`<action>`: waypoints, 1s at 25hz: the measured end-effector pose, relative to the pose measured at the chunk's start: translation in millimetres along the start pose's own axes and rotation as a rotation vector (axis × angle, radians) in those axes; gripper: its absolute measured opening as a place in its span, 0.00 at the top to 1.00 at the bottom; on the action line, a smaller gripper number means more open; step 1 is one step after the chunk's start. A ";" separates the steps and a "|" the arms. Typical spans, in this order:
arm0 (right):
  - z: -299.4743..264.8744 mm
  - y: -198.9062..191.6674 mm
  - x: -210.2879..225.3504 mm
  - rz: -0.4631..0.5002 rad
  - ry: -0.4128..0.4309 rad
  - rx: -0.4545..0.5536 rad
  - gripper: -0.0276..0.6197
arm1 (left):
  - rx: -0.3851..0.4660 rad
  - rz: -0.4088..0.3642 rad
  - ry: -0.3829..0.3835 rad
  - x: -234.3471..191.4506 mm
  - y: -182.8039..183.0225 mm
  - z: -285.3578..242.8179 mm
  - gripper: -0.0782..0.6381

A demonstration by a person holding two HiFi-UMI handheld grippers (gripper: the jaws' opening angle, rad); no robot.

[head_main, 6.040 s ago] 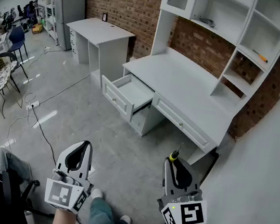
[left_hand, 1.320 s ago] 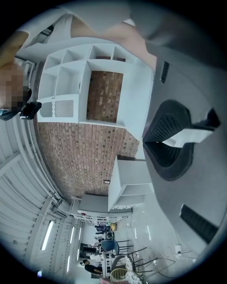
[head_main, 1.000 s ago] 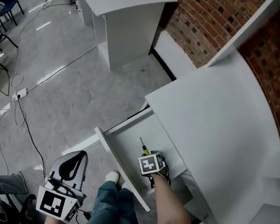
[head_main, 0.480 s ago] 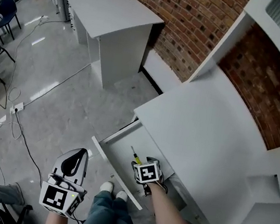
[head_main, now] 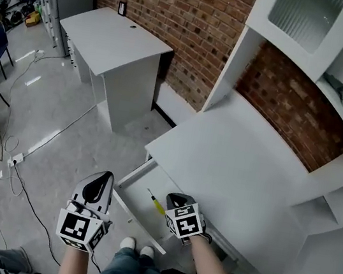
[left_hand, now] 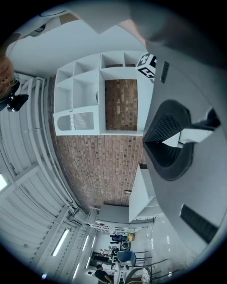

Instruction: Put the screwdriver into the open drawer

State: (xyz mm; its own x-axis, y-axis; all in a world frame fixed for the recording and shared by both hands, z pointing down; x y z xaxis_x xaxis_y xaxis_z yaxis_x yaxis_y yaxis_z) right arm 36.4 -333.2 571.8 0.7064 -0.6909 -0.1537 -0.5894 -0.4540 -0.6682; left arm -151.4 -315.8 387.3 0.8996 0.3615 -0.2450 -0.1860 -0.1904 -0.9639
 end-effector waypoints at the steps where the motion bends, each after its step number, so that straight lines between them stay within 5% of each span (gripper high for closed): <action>1: 14.2 10.1 5.4 0.008 -0.017 0.042 0.94 | 0.014 -0.008 -0.011 5.5 7.9 -3.6 0.87; 5: 83.2 56.5 28.9 0.044 -0.123 0.250 0.94 | 0.068 -0.035 -0.046 24.5 34.1 -14.6 0.87; 15: 289.3 138.8 66.8 0.115 -0.550 0.769 0.94 | 0.180 -0.060 -0.130 75.5 93.4 -25.3 0.87; 25: 375.1 133.9 81.3 0.123 -0.763 0.861 0.94 | 0.293 -0.231 -0.217 123.2 134.6 -12.8 0.87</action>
State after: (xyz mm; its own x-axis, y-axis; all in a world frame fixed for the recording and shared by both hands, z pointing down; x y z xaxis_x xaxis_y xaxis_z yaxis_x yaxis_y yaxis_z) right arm 161.9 -239.2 196.7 0.8889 -0.0513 -0.4552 -0.4152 0.3293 -0.8480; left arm -60.5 -308.5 228.7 0.8329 0.5534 -0.0055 -0.1221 0.1740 -0.9771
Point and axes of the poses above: the fingertips, and each gripper's own axes: z backward along the fingers, x to its right, y out of its top, the point moved 1 cm from there along z, backward along the fingers, and after that the axes turned 12 degrees about z, right-handed, at the moved point
